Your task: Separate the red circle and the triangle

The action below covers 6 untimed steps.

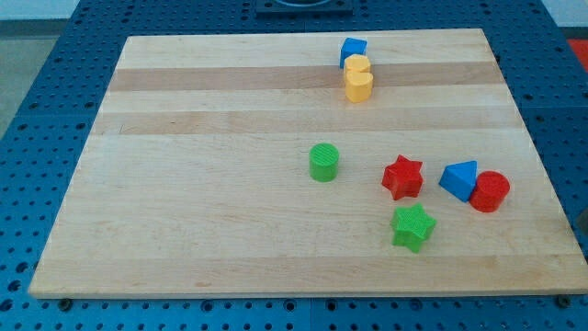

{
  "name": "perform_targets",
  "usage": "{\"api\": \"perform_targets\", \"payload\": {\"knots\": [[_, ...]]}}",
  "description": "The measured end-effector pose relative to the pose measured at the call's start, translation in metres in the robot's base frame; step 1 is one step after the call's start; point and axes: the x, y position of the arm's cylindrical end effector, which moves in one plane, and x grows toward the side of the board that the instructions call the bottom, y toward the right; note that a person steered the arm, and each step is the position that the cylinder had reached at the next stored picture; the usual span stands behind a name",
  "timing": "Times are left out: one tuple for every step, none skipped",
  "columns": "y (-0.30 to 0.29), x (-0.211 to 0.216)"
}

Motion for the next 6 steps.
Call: {"api": "perform_targets", "payload": {"knots": [[-0.060, 0.005], [-0.082, -0.019], [-0.091, -0.055], [-0.116, -0.079], [-0.135, -0.090], [-0.131, -0.074]]}}
